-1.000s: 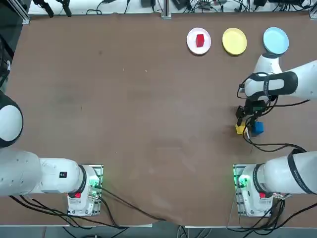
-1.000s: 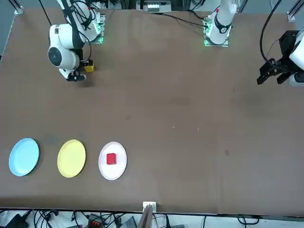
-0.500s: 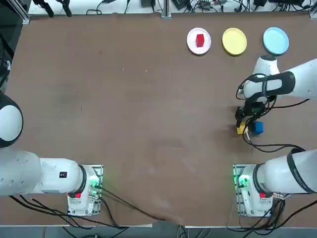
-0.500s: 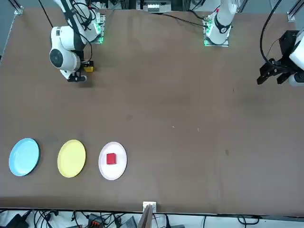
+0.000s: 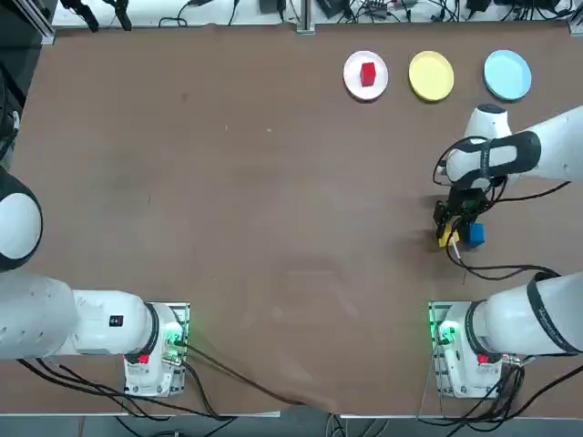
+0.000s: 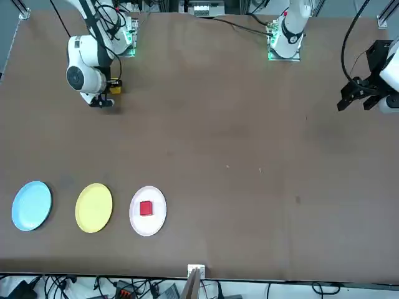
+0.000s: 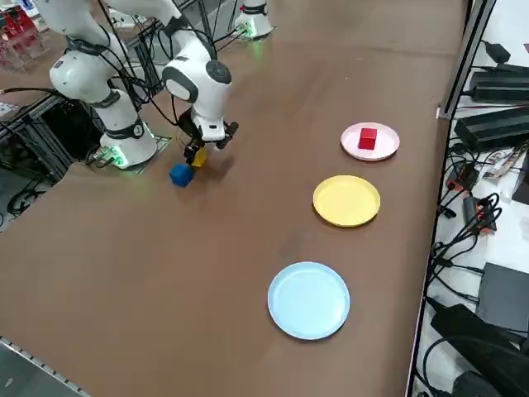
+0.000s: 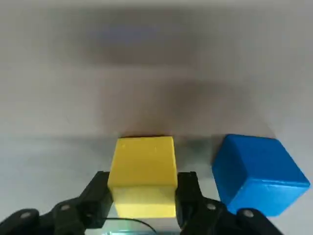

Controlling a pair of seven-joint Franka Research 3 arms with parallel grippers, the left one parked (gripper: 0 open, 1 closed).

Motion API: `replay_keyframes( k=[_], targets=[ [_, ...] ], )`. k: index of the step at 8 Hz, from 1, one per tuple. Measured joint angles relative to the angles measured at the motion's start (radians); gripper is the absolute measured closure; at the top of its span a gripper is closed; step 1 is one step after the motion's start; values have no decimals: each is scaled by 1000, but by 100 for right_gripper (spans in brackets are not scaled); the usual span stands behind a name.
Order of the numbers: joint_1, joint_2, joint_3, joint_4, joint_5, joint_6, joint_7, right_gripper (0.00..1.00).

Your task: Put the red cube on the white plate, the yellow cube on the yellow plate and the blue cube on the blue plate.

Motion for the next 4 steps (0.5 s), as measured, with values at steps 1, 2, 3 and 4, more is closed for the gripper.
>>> replay_keyframes(
  k=[1,2,3,4],
  targets=[
    [0,-11,0,46,0,-50,1,32],
    [0,-23,0,146,0,-137,1,32],
    [-1,-20,0,296,0,-231,4,32],
    [-3,13,-4,469,0,-309,5,32]
  ],
)
